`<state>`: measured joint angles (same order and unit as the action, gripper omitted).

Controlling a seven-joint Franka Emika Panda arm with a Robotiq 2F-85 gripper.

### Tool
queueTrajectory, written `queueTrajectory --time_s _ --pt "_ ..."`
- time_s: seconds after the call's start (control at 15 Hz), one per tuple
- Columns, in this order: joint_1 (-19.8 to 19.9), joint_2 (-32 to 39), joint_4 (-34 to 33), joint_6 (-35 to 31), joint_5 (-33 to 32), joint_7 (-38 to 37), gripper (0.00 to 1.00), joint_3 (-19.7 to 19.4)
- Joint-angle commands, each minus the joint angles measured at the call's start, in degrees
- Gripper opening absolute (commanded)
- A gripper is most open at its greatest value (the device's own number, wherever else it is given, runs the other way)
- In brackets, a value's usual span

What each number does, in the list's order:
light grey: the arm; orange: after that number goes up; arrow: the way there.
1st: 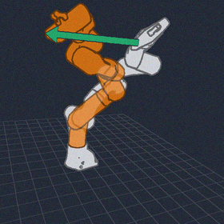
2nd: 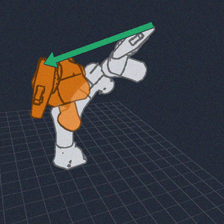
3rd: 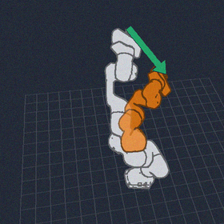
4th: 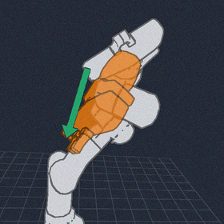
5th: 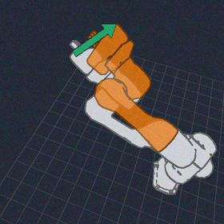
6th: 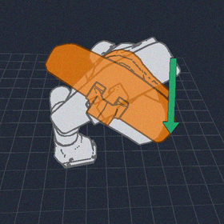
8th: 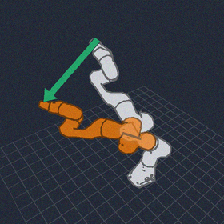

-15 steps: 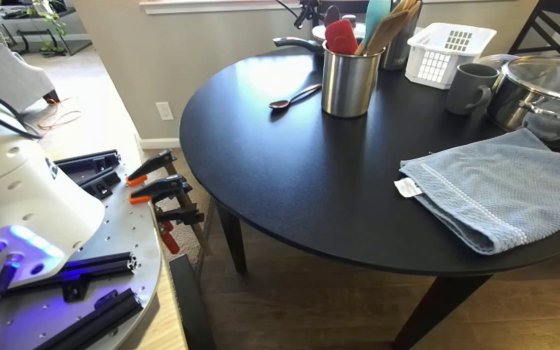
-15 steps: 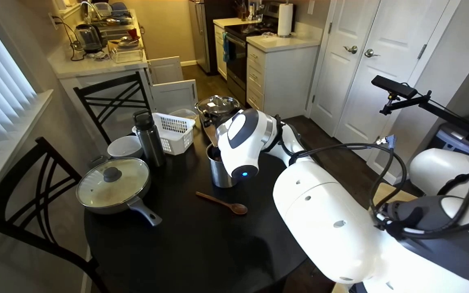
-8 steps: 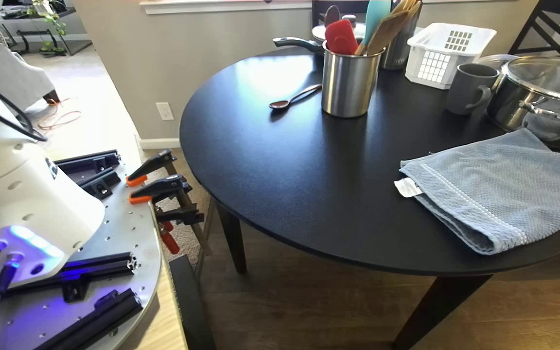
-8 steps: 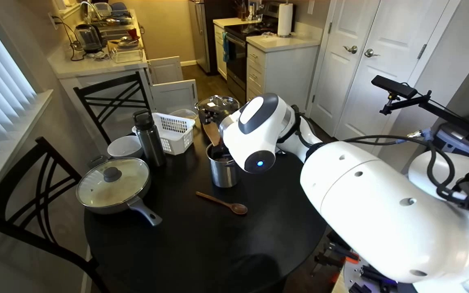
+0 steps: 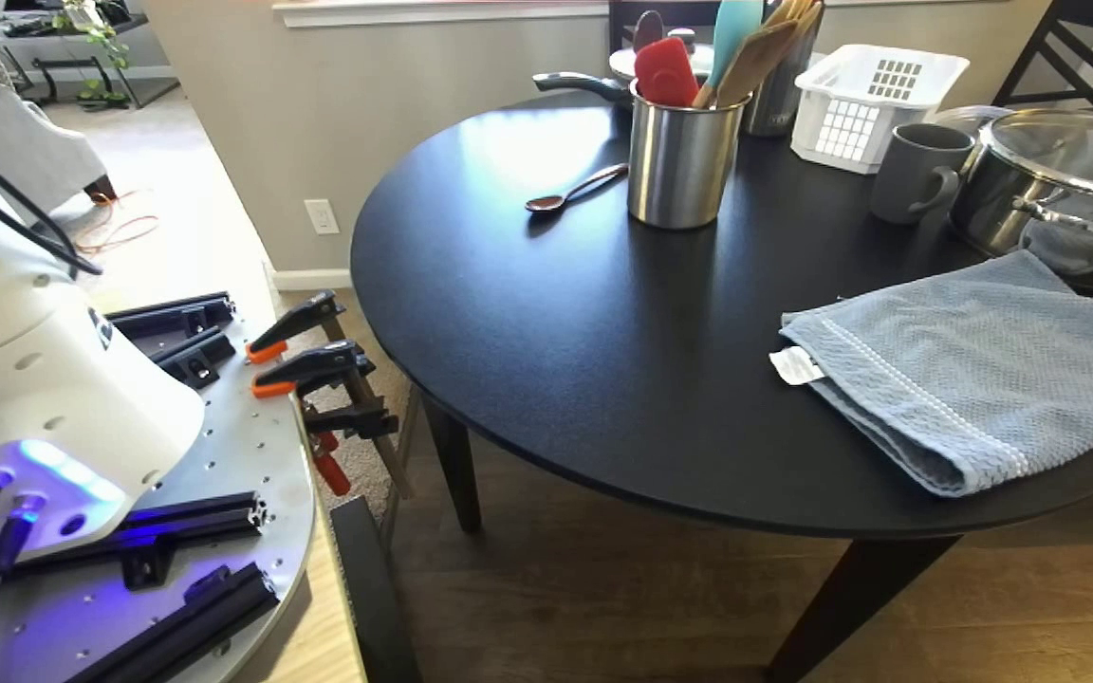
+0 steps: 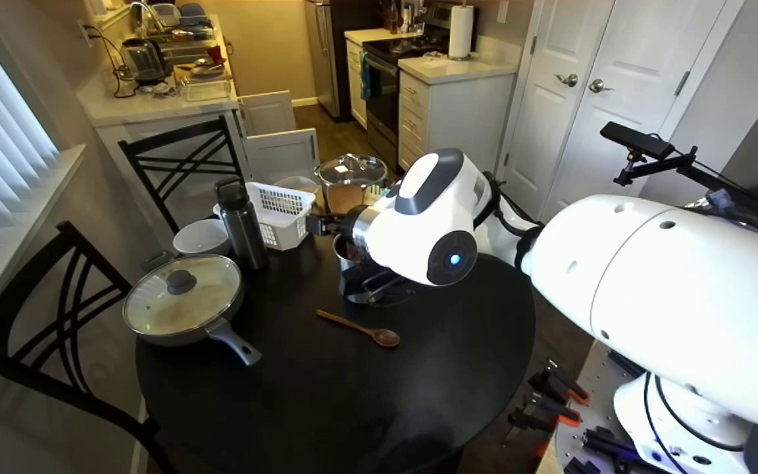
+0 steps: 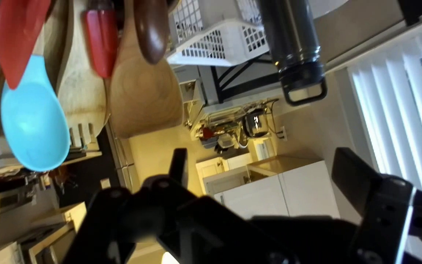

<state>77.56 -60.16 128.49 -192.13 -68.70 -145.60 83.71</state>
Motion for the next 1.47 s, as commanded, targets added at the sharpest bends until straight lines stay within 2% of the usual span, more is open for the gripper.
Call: queueTrajectory --time_s 0.0,0.13,0.27,0.53,0.6,0.73,0.87,1.07,1.2,1.4 --pt "-2.8 9.0 2.3 -1.5 -5.2 3.0 1.00 2.5" --pt "-2.2 11.7 2.9 -1.0 -8.5 3.4 1.00 5.3" --pt "0.6 13.5 2.6 -2.5 -11.5 3.7 1.00 8.0" --pt "7.7 14.2 -0.8 -11.7 -15.6 4.8 1.00 10.9" --pt "9.7 21.9 -1.5 -7.3 -18.5 7.4 1.00 14.6" --pt "14.4 25.0 -3.5 -7.3 -22.7 8.8 1.00 18.3" --pt "21.0 28.4 -5.2 -7.0 -28.1 8.9 1.00 24.9" --pt "33.0 30.7 -6.0 -6.6 -37.4 7.0 1.00 37.2" --pt "41.3 30.2 -5.9 -6.4 -43.6 5.3 1.00 45.6" --pt "51.5 27.9 -5.9 -6.1 -53.8 2.9 1.00 56.1"
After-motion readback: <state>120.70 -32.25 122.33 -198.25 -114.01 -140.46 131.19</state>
